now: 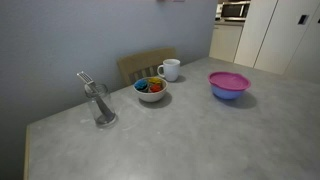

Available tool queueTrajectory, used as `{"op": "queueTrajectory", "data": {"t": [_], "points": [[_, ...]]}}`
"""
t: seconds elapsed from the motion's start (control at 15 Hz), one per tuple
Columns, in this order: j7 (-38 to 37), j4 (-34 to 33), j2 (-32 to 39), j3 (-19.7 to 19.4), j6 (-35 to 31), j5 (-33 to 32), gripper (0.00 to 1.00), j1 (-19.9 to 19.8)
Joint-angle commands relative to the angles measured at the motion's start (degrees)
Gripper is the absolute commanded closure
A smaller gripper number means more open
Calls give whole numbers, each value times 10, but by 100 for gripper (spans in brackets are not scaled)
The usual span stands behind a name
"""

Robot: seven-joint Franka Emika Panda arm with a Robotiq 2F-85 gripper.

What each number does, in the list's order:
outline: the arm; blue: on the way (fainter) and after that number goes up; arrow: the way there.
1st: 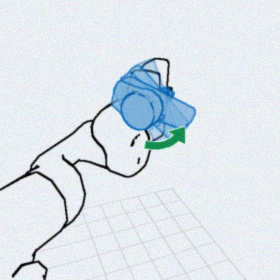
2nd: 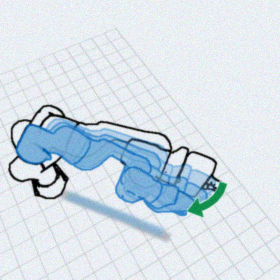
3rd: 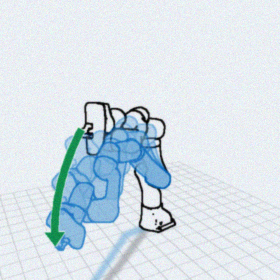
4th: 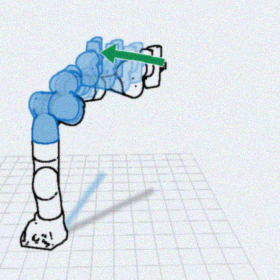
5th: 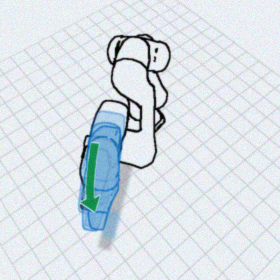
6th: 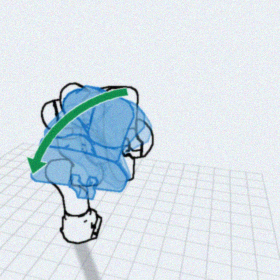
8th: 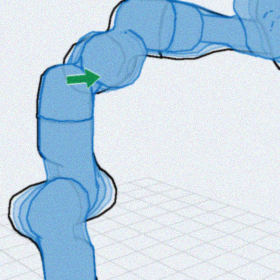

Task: Take the lid from the bowl and put it on the table

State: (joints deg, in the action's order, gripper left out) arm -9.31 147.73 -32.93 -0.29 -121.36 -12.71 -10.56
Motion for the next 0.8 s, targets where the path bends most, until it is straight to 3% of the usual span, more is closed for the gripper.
{"op": "queueTrajectory", "data": {"t": [0.0, 0.33, 0.73], "points": [[-2, -1, 0, -4, 2, -2, 0, 4], [33, -15, 35, -38, -81, -42, 0, -18], [180, -67, 126, -127, -218, -49, 0, -19]]}}
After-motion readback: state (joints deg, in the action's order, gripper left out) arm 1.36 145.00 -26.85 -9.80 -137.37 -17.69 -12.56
